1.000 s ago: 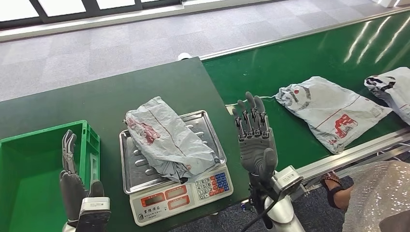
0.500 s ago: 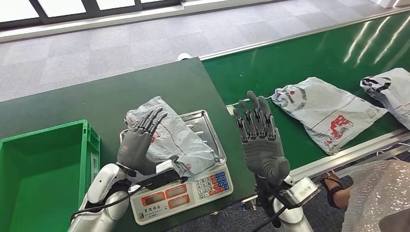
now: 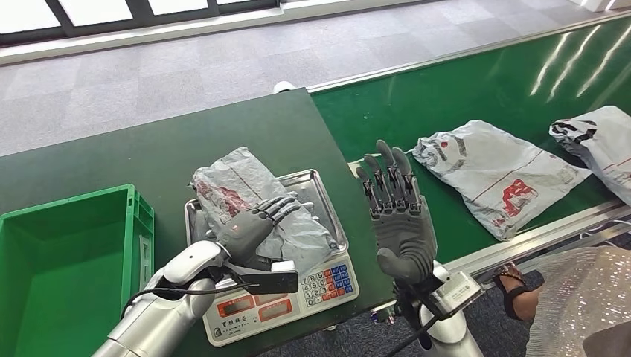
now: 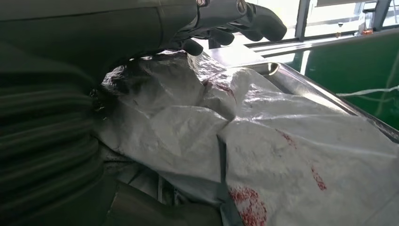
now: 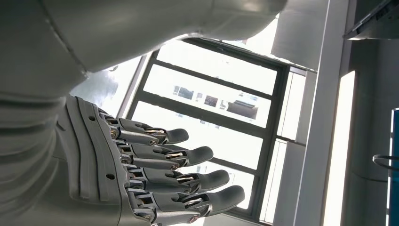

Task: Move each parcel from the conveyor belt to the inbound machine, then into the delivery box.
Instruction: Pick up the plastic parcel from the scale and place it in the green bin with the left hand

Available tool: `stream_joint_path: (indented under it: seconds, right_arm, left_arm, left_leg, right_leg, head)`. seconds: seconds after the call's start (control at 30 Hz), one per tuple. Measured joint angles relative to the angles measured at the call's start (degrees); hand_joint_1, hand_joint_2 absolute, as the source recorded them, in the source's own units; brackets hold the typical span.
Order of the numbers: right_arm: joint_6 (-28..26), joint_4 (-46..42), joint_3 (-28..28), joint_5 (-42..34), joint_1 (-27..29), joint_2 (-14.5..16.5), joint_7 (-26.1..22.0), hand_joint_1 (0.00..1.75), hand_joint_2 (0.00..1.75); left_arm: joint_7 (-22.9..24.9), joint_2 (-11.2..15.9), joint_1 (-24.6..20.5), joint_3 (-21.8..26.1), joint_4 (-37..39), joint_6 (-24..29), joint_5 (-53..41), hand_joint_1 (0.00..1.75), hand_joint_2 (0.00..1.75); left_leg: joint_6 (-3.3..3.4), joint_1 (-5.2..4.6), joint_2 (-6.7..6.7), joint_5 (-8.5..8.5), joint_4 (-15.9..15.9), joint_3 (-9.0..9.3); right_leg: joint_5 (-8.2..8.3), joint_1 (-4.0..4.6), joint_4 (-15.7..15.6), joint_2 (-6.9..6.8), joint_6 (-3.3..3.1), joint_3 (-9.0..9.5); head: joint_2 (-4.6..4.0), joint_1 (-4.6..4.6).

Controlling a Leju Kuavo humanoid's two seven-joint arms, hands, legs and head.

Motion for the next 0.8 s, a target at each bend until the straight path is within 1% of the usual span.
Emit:
stream_joint_path:
  seconds: [0.13, 0.27, 0.3, 0.33, 0.37, 0.4, 0.43, 0.47, 0.5, 0.8]
  right_arm:
    - [-0.4, 0.5, 0.0, -0.3, 0.0, -0.2, -0.2, 0.00, 1.75]
    - [-0.5, 1.0, 0.0, -0.3, -0.1, -0.3, -0.2, 0.00, 1.75]
    - [-0.5, 1.1, 0.0, -0.3, -0.1, -0.3, -0.2, 0.00, 1.75]
    - [-0.5, 1.2, 0.0, -0.3, -0.2, -0.3, -0.2, 0.00, 1.75]
    - [-0.5, 1.3, 0.0, -0.3, -0.2, -0.3, -0.2, 0.00, 1.75]
    - [-0.5, 1.3, 0.0, -0.2, -0.2, -0.3, -0.2, 0.00, 1.75]
    - [-0.6, 1.3, 0.0, -0.1, -0.3, -0.3, -0.2, 0.00, 1.75]
    - [-0.6, 1.3, 0.0, 0.0, -0.3, -0.3, -0.1, 0.00, 1.75]
    - [-0.6, 1.4, 0.0, 0.2, -0.4, -0.3, -0.1, 0.00, 1.75]
    - [-0.7, 1.4, 0.0, 1.0, -0.7, -0.3, -0.1, 0.00, 1.75]
  left_arm:
    - [-0.9, 0.0, -2.0, -2.9, 1.7, -2.3, 0.7, 0.00, 1.75]
    - [-1.2, 0.1, -3.3, -4.8, 2.7, -2.9, 1.2, 0.00, 1.75]
    - [-1.2, 0.1, -3.5, -5.1, 2.8, -2.9, 1.2, 0.07, 1.75]
    - [-1.2, 0.2, -3.7, -5.4, 3.0, -2.9, 1.2, 0.27, 1.75]
    - [-1.3, 0.2, -3.9, -5.6, 3.1, -3.0, 1.2, 0.66, 1.75]
    - [-1.4, 0.2, -4.0, -5.9, 3.3, -3.2, 1.3, 1.10, 1.75]
    - [-1.5, 0.3, -4.2, -6.2, 3.4, -3.7, 1.3, 1.47, 1.75]
    - [-1.7, 0.3, -4.5, -6.6, 3.6, -4.3, 1.3, 1.70, 1.75]
    - [-1.9, 0.4, -4.8, -7.0, 3.8, -5.0, 1.4, 1.75, 1.75]
    - [-3.0, 0.7, -7.4, -11.6, 5.0, -9.7, 2.9, 1.75, 1.75]
  left_leg:
    - [0.00, 0.00, -0.01, 0.00, 0.0, 0.02]
    - [0.00, 0.00, -0.01, 0.00, 0.0, 0.04]
    - [0.00, 0.00, -0.01, 0.00, 0.0, 0.04]
    - [0.00, 0.01, -0.01, 0.00, 0.0, 0.04]
    - [0.00, 0.01, -0.01, 0.00, 0.0, 0.04]
    - [0.00, 0.01, -0.01, 0.00, 0.0, 0.05]
    - [0.00, 0.01, -0.01, 0.01, 0.0, 0.05]
    - [0.01, 0.01, -0.01, 0.01, 0.0, 0.04]
    - [0.01, 0.01, -0.02, 0.01, 0.0, 0.04]
    - [0.04, 0.00, -0.04, 0.03, 0.0, 0.04]
  right_leg:
    - [0.00, 0.00, 0.0, -0.01, 0.00, 0.06]
    - [0.00, 0.00, 0.0, -0.01, 0.00, 0.08]
    - [0.00, 0.00, 0.0, -0.01, 0.00, 0.08]
    - [0.00, 0.00, 0.0, -0.01, 0.00, 0.09]
    - [0.00, 0.00, 0.0, -0.01, 0.00, 0.09]
    - [0.00, 0.00, 0.0, -0.01, 0.00, 0.09]
    - [0.00, 0.00, 0.0, -0.01, 0.00, 0.09]
    - [0.00, 0.00, 0.0, -0.01, 0.00, 0.10]
    - [0.00, 0.00, 0.0, -0.02, 0.00, 0.10]
    - [0.01, -0.01, 0.0, -0.03, 0.01, 0.12]
  head:
    - [0.00, 0.00]
    - [0.00, -0.02]
    - [0.01, -0.02]
    - [0.00, -0.02]
    - [0.01, -0.01]
    - [0.01, -0.02]
    - [0.01, -0.02]
    - [0.01, -0.01]
    - [0.01, -0.02]
    - [0.01, -0.01]
